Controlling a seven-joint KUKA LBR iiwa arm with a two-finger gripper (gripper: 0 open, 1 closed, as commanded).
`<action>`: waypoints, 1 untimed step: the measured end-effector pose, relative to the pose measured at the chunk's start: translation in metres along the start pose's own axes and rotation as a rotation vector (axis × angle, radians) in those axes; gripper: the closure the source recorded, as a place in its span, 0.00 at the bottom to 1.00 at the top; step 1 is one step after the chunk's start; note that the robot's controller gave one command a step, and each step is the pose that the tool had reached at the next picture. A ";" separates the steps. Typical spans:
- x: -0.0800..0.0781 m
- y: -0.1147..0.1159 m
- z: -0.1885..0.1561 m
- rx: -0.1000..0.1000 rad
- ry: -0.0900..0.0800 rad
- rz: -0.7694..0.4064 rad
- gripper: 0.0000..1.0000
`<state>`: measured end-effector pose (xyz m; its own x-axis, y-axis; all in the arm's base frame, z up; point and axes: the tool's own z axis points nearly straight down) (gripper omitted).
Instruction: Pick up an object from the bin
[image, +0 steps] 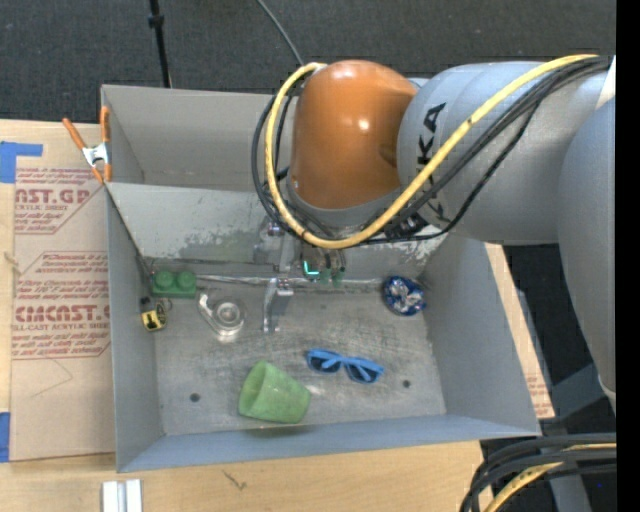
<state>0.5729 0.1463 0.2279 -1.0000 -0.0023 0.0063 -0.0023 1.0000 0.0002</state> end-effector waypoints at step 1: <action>0.045 -0.019 0.096 -0.004 -0.032 -0.089 0.00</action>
Offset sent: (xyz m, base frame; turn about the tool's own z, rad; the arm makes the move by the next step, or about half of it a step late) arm -0.0786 -0.0296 -0.1579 -0.1226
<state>0.5275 0.1272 0.1319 -0.9955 -0.0915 -0.0258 -0.0917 0.9958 0.0035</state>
